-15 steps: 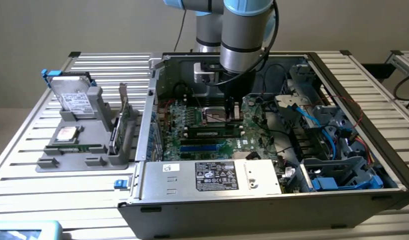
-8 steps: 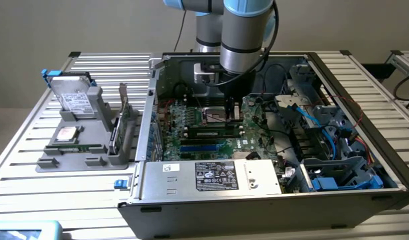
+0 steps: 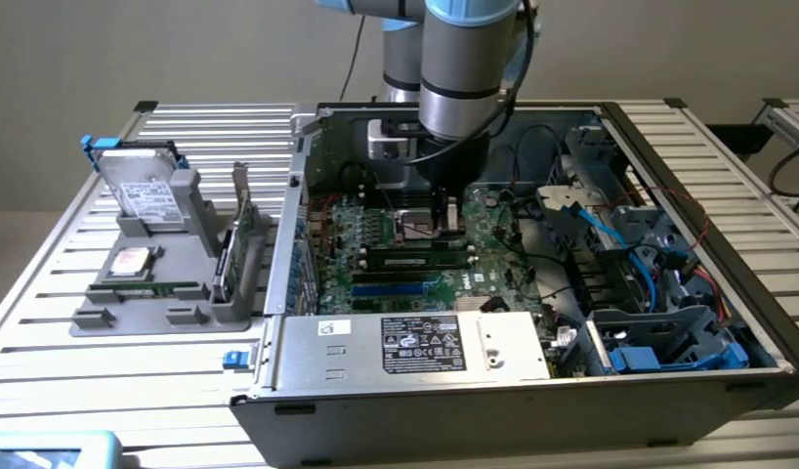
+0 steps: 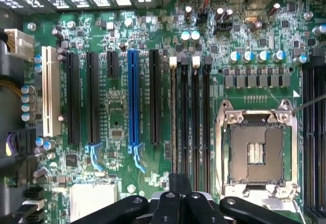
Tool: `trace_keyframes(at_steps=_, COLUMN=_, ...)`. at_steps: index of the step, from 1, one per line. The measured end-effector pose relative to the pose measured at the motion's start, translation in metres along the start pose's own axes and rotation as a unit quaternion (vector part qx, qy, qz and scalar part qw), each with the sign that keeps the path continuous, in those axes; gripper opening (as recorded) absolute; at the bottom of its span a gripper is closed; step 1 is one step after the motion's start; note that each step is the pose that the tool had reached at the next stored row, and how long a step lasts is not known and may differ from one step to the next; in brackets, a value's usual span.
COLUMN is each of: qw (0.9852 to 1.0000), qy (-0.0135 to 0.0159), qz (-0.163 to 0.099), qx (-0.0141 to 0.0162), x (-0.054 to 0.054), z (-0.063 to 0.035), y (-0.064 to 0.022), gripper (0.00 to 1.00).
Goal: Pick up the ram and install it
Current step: 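Press down the ram until it locks into place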
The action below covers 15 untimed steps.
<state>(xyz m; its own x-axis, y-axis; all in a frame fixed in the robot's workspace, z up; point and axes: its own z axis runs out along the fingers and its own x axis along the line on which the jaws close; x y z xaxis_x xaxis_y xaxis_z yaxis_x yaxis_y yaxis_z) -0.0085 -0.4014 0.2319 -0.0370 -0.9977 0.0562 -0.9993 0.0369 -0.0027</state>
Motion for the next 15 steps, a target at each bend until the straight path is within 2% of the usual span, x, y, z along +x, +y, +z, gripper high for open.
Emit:
trace_keyframes(at_steps=7, qw=1.0, qy=-0.0007, qz=0.0, qx=-0.0001, x=0.001, z=-0.0001, y=0.0291, gripper=0.11)
trace_keyframes(at_steps=11, qw=1.0, qy=-0.0011, qz=0.0, qx=0.0, x=0.001, z=0.0001, y=0.0371, gripper=0.11)
trace_keyframes(at_steps=15, qw=1.0, qy=-0.0012, qz=0.0, qx=0.0005, x=0.002, z=0.0008, y=0.0413, gripper=0.11)
